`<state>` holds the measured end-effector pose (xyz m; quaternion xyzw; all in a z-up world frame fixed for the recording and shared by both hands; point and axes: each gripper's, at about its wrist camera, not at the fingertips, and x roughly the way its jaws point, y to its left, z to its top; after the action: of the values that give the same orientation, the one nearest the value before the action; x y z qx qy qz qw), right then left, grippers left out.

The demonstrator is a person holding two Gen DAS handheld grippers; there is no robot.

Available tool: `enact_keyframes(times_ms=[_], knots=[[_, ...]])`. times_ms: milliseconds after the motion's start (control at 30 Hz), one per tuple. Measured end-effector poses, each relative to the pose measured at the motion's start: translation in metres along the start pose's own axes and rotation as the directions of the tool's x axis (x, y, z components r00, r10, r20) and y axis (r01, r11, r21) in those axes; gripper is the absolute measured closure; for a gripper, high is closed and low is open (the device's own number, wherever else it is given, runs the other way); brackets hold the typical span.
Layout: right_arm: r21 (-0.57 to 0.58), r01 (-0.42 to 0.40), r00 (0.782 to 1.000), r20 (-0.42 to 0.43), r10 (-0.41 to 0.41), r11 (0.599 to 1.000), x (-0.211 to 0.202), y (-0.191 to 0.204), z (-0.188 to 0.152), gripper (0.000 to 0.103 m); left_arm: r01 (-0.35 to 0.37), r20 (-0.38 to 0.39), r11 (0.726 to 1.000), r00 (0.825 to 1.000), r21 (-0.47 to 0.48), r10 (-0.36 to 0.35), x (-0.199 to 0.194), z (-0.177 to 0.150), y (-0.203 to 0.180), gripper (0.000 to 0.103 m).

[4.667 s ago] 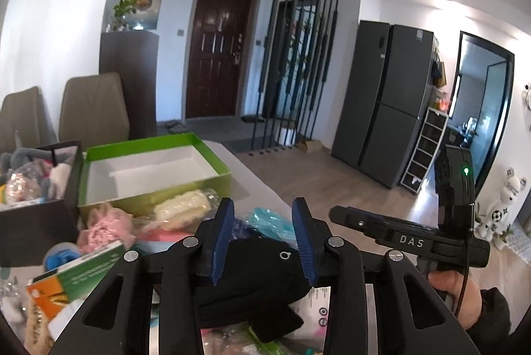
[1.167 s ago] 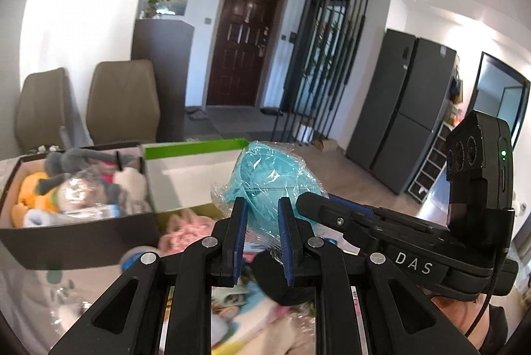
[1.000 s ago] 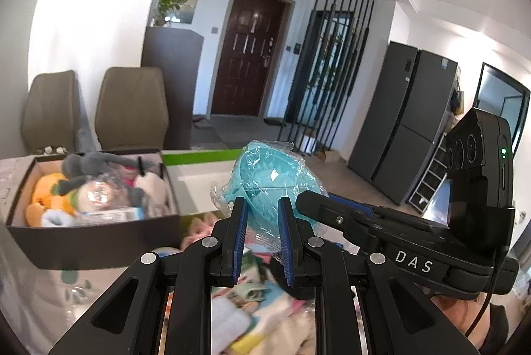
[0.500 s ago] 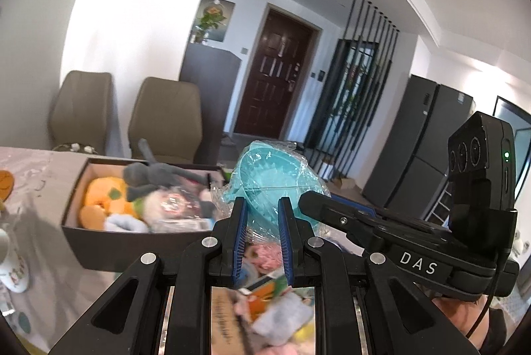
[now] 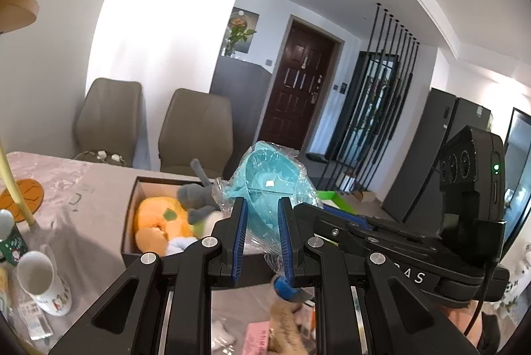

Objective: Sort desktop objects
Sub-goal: 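Lift the teal bowl and carry it with both grippers to the dark box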

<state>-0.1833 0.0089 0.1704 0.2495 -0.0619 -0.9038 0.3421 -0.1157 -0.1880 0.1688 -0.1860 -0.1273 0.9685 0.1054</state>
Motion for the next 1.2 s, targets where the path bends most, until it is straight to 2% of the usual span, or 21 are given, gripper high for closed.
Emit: enact_keyframes(times_ms=[367,600,833,967,1200], knots=[[0.046,-0.005,1.0,-0.01,0.006,0.999,0.053,-0.003,0.011,0.076,0.009,-0.022,0.999,1.0,-0.039,-0.009,0.036,0.012,0.039,0.085],[0.092,0.017,1.0,-0.023,-0.015,0.996,0.09,-0.021,0.01,0.076,0.028,-0.036,0.995,0.999,-0.099,-0.032,0.073,0.008,0.064,0.085],[0.122,0.054,0.997,-0.069,-0.046,0.991,0.131,-0.04,-0.003,0.076,-0.005,-0.106,0.991,0.994,-0.132,-0.009,0.112,-0.002,0.082,0.085],[0.108,0.079,0.994,-0.079,-0.071,0.991,0.14,-0.041,-0.006,0.076,-0.024,-0.142,0.988,0.99,-0.154,0.002,0.127,-0.009,0.09,0.085],[0.12,0.077,0.991,-0.116,-0.064,0.99,0.153,-0.049,-0.012,0.076,-0.042,-0.192,0.984,0.981,-0.175,0.008,0.141,-0.02,0.098,0.085]])
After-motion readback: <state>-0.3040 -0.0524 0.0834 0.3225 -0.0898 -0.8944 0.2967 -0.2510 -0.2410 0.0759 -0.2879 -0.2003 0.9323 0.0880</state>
